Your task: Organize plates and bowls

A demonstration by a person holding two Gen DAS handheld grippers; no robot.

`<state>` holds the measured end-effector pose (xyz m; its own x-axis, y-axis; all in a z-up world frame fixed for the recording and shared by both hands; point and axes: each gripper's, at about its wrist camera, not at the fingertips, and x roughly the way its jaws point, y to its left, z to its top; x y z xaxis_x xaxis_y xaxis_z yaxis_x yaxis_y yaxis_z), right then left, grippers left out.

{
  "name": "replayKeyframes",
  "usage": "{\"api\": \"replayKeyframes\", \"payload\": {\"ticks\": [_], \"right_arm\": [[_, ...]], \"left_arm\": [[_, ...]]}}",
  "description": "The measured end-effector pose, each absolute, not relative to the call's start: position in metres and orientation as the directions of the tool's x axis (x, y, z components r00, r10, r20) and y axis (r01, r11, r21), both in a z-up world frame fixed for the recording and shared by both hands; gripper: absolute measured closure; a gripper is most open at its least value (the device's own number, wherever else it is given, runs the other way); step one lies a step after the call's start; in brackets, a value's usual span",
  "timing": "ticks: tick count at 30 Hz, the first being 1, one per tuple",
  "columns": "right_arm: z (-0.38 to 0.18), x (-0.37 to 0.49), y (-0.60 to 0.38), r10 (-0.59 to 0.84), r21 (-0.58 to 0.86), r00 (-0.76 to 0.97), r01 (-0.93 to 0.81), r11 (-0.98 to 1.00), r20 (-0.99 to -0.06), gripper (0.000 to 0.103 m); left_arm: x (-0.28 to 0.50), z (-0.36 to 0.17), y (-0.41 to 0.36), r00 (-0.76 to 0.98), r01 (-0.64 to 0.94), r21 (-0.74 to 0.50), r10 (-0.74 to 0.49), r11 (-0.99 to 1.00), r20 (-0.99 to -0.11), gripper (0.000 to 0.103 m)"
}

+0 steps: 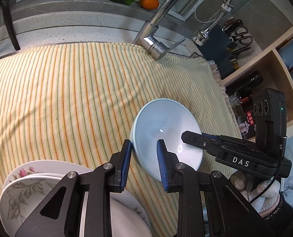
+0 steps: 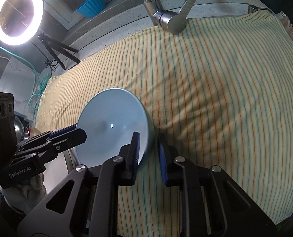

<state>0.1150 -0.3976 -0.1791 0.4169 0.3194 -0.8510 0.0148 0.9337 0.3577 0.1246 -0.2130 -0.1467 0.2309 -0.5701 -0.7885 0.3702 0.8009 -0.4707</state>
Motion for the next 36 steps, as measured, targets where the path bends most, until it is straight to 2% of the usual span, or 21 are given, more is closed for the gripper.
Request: {"api": "replayKeyframes", "payload": {"ticks": [2, 10, 20, 36], "right_arm": [[-0.178, 0.116, -0.396, 0.313, 0.35, 0.419, 0.013, 0.937, -0.852, 0.087], [-0.174, 0.117, -0.395, 0.312, 0.35, 0.428, 0.011, 0.937, -0.848, 0.087], [-0.137, 0.11, -0.376, 0.33, 0.356, 0.479, -0.04, 0.934, -0.813, 0.087], [-0.09, 0.11, -0.269, 0.445, 0.37, 0.479, -0.248, 0.895, -0.756, 0.087]], "left_arm": [[0.125, -0.147, -0.213, 0.232, 0.374, -0.464, -0.565, 0.803, -0.792, 0.082], [0.124, -0.145, -0.212, 0.238, 0.375, -0.468, -0.571, 0.8, -0.786, 0.082], [0.116, -0.12, -0.19, 0.298, 0.369, -0.478, -0.589, 0.797, -0.752, 0.082], [0.084, -0.078, -0.087, 0.458, 0.269, -0.48, -0.55, 0.835, -0.699, 0.082]]}}
